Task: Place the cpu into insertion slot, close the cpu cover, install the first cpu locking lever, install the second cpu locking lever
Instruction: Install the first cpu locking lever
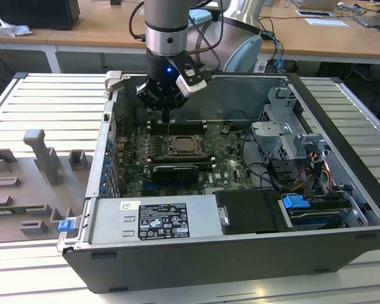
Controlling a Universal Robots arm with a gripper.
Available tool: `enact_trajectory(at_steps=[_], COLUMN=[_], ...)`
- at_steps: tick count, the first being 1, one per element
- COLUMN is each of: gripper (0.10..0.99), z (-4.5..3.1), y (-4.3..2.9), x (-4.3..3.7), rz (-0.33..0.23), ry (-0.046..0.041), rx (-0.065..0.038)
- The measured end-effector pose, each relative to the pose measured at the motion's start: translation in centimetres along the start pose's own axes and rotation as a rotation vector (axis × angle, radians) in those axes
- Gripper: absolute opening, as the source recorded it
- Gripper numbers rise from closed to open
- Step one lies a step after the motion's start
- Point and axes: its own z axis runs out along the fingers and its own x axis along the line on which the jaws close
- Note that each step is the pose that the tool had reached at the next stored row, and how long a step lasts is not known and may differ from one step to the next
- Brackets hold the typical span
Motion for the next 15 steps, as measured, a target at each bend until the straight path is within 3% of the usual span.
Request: enact_trajectory(at_steps=[10,11,12,13,15], gripper=[0.106,0.106,0.106,0.106,0.106], z=[0.40,0.45,0.50,0.54,0.71], y=[-0.27,-0.29,-0.32,-0.35,-0.40], x=[-2.13,-2.18,-2.28,-2.35,-2.55], rz=[0.007,0.009,0.011,0.012,0.017], ry=[-0.0006,-0.0014,-0.0041,-0.0058,-0.0076], rx=[-0.001,-0.012,-0.033,-0.047,-0.060])
